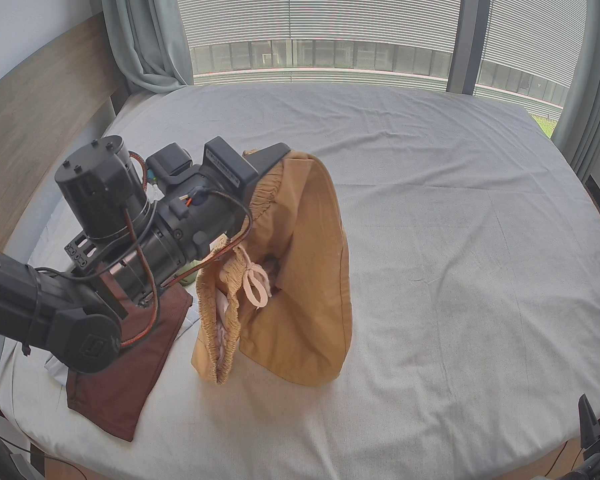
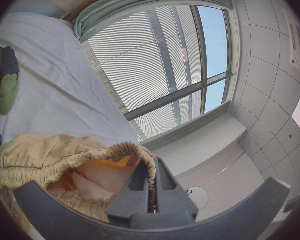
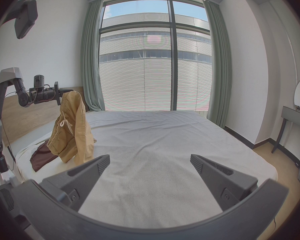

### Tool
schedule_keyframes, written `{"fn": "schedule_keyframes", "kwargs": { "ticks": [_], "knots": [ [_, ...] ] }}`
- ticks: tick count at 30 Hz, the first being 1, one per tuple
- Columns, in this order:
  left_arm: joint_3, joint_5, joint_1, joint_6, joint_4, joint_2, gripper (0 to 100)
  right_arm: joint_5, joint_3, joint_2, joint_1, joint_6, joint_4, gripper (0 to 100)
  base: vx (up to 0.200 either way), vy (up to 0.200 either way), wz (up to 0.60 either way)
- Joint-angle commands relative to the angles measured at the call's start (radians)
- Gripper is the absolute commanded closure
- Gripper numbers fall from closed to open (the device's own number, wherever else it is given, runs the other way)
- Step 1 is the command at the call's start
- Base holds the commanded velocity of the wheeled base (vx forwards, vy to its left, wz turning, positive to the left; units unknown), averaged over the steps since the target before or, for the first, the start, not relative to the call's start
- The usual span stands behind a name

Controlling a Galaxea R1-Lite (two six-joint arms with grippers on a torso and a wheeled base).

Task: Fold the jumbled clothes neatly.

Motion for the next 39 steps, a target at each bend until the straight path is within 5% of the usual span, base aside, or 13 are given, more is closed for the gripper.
{"fn": "schedule_keyframes", "kwargs": {
  "ticks": [1,29,39],
  "knots": [
    [-0.033,0.0,-0.03,0.0,0.003,0.022,100,0.0,0.015,-0.016,0.0,-0.002,0.0,0,0.0,0.0,0.0],
    [-0.355,-0.001,-0.247,-0.003,0.18,0.173,100,0.0,0.015,-0.016,0.002,0.0,0.0,0,0.0,0.0,0.0],
    [-0.534,0.082,-0.296,-0.158,0.25,0.156,100,0.0,0.013,-0.016,0.002,0.0,0.0,0,0.0,0.0,0.0]
  ]
}}
